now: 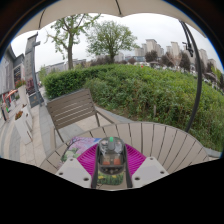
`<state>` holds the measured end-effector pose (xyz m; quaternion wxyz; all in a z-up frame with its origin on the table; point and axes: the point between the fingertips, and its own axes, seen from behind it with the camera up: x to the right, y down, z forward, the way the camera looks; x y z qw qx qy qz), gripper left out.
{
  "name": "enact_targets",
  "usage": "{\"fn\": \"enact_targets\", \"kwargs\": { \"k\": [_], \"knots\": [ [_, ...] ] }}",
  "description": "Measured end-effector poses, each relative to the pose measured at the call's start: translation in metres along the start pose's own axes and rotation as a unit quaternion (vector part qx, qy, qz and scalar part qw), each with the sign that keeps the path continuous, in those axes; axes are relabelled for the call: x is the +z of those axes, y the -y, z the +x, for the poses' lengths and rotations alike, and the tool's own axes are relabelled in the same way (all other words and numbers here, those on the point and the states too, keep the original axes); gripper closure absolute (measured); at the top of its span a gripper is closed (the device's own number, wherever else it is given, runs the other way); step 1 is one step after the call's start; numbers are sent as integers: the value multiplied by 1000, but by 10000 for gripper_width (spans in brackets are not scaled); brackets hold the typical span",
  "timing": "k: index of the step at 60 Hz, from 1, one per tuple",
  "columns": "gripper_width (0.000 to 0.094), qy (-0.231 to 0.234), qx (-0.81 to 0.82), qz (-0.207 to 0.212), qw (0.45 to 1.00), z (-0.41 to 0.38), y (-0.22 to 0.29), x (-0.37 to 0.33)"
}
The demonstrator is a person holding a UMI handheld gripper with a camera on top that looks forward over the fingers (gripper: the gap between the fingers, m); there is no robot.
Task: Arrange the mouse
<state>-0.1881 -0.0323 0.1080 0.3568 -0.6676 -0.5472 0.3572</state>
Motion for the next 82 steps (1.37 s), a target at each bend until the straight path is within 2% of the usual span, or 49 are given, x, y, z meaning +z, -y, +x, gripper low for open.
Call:
{"fn": "enact_targets", "kwargs": {
  "k": [7,13,19,22,25,27,33,41,58,64,82],
  "knots": [
    [543,23,28,-31,999,-52,-20,59],
    [519,3,8,-47,999,-69,-49,96],
    [459,-5,0,-83,997,-76,-86,113],
    [344,-8,-14,-82,996,-77,-89,111],
    [65,-32,-36,-81,996,-69,-85,103],
    [112,-41,-48,-77,995,-67,-80,94],
    [86,-45,-53,-80,994,-63,-62,57],
    [87,-51,-38,-100,993,-52,-49,-32],
    [84,-78,-41,-153,984,-6,-89,-223],
    [84,-78,-44,-150,985,6,-100,-262],
    [80,-69,-33,-141,987,34,-125,-324]
  ]
}}
